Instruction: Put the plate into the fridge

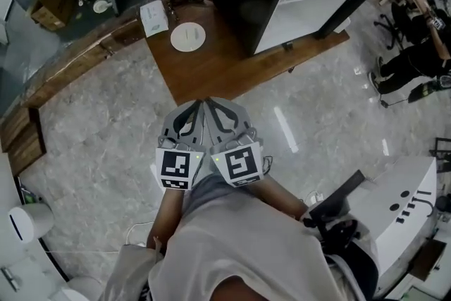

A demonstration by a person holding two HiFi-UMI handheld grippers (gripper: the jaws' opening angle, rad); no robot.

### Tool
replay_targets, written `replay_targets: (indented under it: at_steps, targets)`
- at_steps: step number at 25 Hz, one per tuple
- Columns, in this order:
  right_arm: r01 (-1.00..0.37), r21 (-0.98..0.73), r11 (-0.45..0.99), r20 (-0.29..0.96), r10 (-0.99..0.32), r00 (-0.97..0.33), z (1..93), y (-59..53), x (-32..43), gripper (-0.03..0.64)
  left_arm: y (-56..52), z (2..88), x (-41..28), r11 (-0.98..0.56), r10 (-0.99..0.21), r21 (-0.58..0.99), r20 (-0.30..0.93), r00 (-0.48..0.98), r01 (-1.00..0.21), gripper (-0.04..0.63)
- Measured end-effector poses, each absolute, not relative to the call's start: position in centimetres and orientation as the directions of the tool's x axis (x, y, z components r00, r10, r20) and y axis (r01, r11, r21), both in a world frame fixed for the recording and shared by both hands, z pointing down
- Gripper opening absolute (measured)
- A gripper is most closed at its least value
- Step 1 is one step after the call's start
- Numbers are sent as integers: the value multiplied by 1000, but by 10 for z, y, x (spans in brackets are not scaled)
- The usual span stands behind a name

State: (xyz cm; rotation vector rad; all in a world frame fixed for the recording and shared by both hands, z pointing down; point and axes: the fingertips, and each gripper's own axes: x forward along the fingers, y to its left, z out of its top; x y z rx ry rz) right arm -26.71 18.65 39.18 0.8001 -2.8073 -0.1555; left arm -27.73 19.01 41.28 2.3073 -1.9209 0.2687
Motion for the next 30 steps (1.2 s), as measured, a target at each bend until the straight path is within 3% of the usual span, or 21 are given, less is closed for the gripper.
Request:
replay_targets:
  at_steps: [12, 15, 21, 30]
  targets:
    - [-558, 120, 821, 257, -569, -781, 423, 3, -318, 15, 7, 444, -327, -169, -948, 105, 253, 191, -980, 18]
    - [-574, 86, 814, 293, -571, -767, 440, -44, -355, 17, -31, 468, -370, -120, -951, 207, 255, 172, -971, 19]
    - [-614, 175, 769, 364, -630, -686, 468, -149, -436, 17, -92, 540, -485, 3, -913, 335, 386, 134, -942, 20]
    - [-675, 160, 721, 602, -613, -512, 580, -242, -536, 17, -158, 614, -626, -62, -823, 218, 540, 173, -974, 20]
